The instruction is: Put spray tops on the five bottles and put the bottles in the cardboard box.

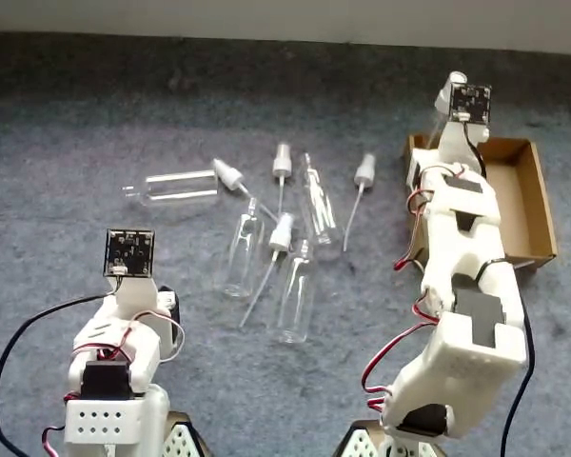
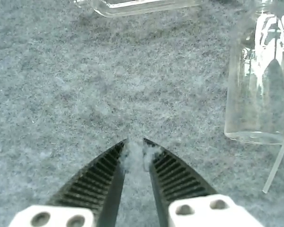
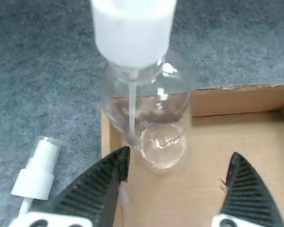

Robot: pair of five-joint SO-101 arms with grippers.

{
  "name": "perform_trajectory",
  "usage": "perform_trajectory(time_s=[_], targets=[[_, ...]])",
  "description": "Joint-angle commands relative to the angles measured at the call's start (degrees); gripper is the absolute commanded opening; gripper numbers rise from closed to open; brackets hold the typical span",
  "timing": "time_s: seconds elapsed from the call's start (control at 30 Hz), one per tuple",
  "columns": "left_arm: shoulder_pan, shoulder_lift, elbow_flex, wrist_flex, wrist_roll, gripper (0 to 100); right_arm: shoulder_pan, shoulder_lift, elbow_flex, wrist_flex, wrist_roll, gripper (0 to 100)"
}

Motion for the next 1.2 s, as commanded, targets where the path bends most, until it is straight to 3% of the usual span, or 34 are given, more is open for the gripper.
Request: perform_trajectory(time_s=[0.0,0.77,0.97,1.17], targets=[[-0.4,-0.5,-0.4,-1.1,0.4,1,-0.5,-1.5,-3.6,0.4,0.4,29.0],[-0.4,-0.5,-0.3,-1.1,0.4,1,0.0,-1.6,-3.3,0.7,0.4,29.0],[-0.4,-0.5,1.9,-5.2,0.4,1,-0.3,-2.0,-3.9,11.6,0.4,29.0],[-0.4,-0.5,2.1,-5.5,0.4,1,-0.1,-4.3,-3.8,14.6,0.4,29.0]])
